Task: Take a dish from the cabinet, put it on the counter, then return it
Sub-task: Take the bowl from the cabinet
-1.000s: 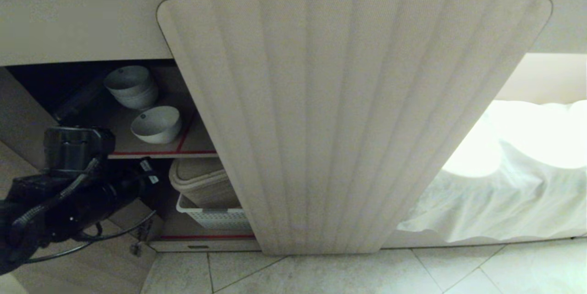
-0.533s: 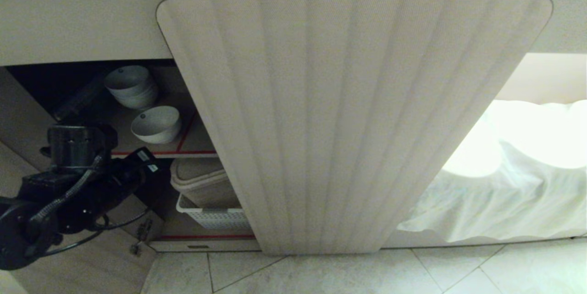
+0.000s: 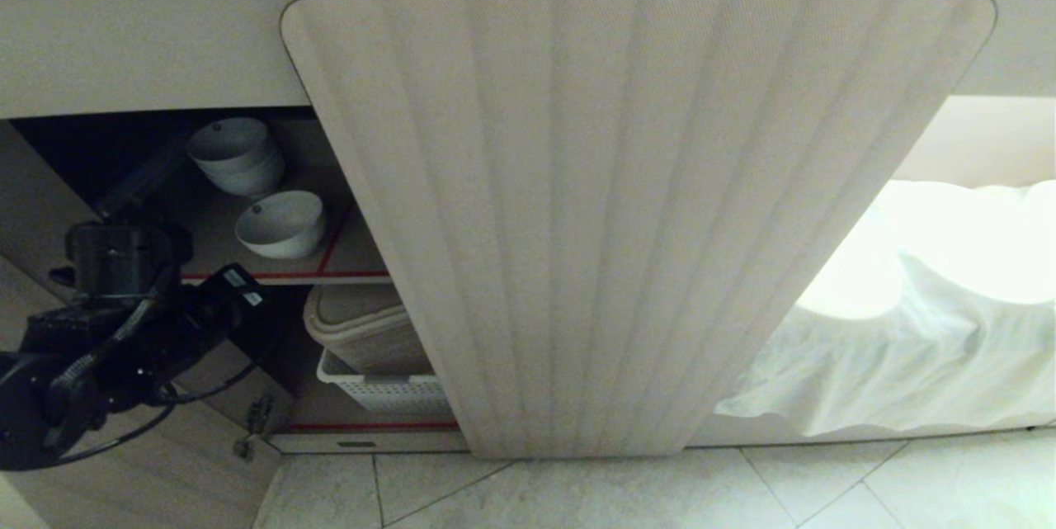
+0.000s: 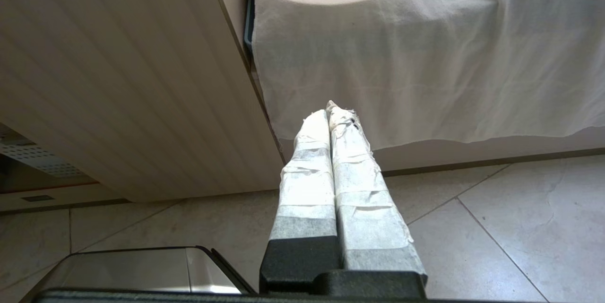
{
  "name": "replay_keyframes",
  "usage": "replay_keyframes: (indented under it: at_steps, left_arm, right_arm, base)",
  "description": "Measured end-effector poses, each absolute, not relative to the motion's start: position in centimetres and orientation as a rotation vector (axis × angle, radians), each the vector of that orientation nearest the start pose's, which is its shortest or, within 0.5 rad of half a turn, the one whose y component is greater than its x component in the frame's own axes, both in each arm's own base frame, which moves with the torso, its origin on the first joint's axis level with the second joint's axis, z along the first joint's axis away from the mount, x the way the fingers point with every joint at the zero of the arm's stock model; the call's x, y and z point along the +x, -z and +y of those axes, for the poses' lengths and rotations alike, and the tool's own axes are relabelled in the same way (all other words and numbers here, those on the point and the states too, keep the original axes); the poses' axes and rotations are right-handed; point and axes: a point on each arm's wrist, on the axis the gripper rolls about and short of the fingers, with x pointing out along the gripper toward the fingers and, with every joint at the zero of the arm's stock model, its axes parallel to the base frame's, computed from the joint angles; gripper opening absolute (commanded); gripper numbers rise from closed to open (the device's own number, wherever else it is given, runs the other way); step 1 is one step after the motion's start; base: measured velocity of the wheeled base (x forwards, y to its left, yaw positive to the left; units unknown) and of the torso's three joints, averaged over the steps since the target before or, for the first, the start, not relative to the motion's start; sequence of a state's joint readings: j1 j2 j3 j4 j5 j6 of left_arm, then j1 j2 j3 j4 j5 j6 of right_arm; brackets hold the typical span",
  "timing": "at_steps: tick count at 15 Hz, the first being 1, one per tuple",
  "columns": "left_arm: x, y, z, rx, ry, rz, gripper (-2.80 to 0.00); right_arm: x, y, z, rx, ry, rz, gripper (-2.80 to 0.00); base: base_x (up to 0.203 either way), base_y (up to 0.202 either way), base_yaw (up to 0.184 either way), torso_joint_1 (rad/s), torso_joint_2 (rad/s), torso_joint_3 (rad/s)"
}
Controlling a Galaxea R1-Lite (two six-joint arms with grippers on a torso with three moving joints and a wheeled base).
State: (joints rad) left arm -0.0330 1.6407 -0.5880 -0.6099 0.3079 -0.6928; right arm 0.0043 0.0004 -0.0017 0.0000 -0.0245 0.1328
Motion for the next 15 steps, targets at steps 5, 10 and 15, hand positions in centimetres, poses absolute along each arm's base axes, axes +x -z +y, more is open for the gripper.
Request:
replay_keyframes:
  at_steps: [5,10,15]
  left_arm:
    - [26.61,-14.76,-0.19,-0.610,-0.392,0.274,-2.80]
    - [26.31,-14.96,-0.20,-0.610,-0.393,0.270,-2.80]
    - [26.16,-15.01,-0.15,-0.613,-0.393,0.266,-2.80]
  right_arm:
    - [-2.29,-7.60,-0.06,0.133,0.020,-0.003,-2.80]
    - [-2.29,-7.60,-0.06,0.133,0.020,-0.003,-2.80]
    - [-2.29,-7.60,-0.06,0.133,0.020,-0.003,-2.80]
  base:
    - [0.000,0.000,0.000,0.000,0.00,0.000]
    - [0.000,0.000,0.000,0.000,0.00,0.000]
    - [0.000,0.000,0.000,0.000,0.00,0.000]
